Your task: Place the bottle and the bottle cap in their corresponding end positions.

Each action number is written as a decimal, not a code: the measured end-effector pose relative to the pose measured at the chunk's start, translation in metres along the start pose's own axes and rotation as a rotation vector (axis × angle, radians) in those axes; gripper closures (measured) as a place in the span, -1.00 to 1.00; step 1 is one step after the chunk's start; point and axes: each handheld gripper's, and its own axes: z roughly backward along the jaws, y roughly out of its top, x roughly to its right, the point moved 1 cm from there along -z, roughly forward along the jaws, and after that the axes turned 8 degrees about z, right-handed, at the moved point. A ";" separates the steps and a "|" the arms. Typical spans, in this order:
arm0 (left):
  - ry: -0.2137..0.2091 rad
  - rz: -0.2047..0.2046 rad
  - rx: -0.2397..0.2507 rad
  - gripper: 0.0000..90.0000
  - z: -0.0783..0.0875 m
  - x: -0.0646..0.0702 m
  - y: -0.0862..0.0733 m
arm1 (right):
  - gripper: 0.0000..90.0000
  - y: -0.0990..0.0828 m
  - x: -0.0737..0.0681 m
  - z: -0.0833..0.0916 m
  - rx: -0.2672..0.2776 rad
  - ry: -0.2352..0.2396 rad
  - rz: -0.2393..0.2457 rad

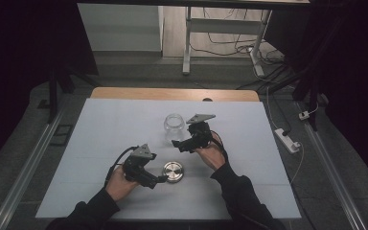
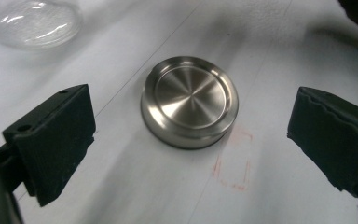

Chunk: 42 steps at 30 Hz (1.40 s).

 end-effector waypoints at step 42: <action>0.117 0.178 0.095 -1.00 0.098 -0.012 -0.083 | -1.00 -0.097 -0.030 0.125 0.027 -0.046 -0.093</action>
